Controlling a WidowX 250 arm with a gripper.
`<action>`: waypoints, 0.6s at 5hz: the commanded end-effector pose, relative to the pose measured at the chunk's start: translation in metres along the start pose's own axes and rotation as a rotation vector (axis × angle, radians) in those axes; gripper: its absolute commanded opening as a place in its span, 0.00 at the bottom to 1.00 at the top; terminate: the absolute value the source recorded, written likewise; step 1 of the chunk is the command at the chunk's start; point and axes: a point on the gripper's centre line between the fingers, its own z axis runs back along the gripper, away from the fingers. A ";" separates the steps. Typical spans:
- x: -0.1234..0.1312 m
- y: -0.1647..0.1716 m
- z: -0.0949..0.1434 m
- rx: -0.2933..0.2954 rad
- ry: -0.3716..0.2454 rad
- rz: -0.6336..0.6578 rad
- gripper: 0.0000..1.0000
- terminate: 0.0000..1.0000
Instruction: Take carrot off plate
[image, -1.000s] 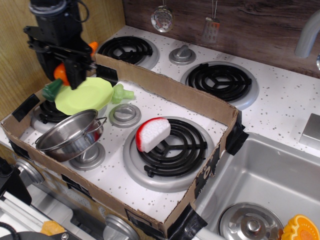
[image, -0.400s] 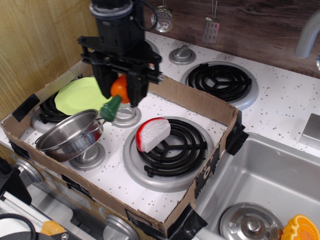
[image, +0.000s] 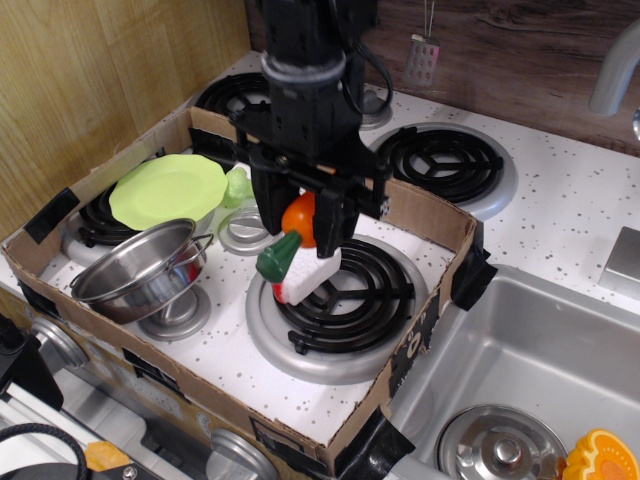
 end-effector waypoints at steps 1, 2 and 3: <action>0.008 0.002 -0.035 -0.068 -0.034 -0.045 0.00 0.00; 0.012 -0.003 -0.045 -0.087 -0.043 -0.074 0.00 0.00; 0.012 -0.008 -0.051 -0.101 -0.052 -0.072 0.00 0.00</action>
